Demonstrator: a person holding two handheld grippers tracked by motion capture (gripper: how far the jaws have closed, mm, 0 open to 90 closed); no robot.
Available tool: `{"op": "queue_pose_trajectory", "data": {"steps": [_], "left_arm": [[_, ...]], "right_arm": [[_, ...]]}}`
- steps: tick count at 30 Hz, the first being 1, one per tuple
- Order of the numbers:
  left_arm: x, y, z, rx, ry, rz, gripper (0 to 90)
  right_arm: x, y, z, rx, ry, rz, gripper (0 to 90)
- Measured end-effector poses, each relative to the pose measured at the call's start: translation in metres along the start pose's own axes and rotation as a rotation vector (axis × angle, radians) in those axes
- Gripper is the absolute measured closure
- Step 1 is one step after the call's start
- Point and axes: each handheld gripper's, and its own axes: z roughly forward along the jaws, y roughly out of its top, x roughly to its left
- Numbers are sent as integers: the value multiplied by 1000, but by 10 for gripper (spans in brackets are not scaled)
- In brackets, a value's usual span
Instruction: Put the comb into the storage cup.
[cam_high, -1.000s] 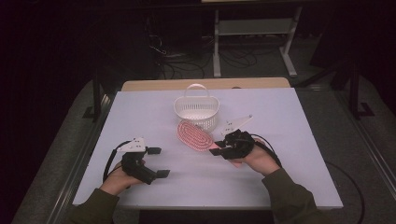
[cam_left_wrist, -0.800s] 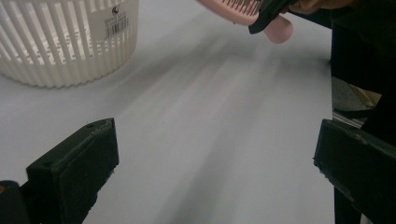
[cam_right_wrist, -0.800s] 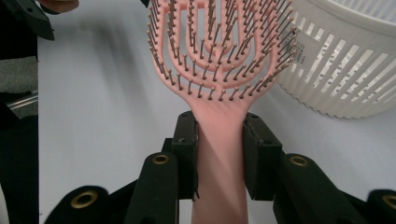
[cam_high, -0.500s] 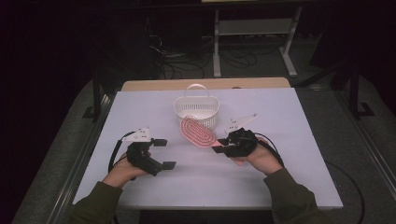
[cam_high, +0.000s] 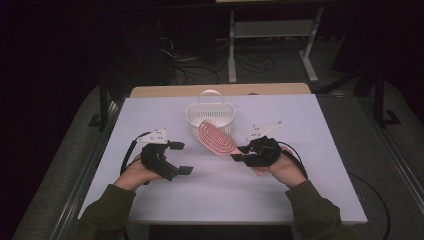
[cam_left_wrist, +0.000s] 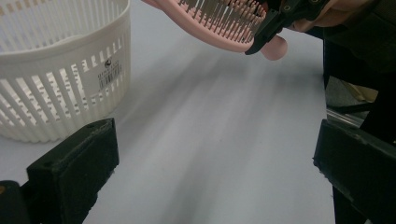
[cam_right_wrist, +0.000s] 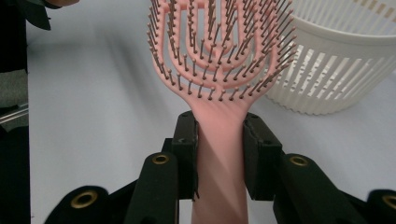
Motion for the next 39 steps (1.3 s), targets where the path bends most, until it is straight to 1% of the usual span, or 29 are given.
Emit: {"op": "queue_pose_trajectory", "data": {"steps": [3,7,11,15,18,23,27,30,39], "left_arm": [[2,5,2,0,-9,5,0],[2,9,8,-21,-15,2,0],[2,11,14,-32,-16,3,0],[0,10,16,-40,-21,4,0],[0,9,17,-35,-3,2,0],[0,9,20,-46,16,-12,0],[-1,8,22,-55,15,-23,0],[-2,8,24,-53,28,-29,0],[-3,9,25,-63,26,-46,0]], "right_arm": [[-2,-1,-2,-10,-6,6,688],[-2,-1,-4,-13,-10,14,688],[-2,-1,-4,-16,-12,13,688],[-2,-1,-3,-18,-12,13,688],[-1,-2,-1,-20,-9,21,688],[0,-2,2,-19,-3,17,688],[3,-2,3,-19,6,17,688],[4,-1,5,-18,12,9,687],[8,-1,8,-13,22,2,688]]}}
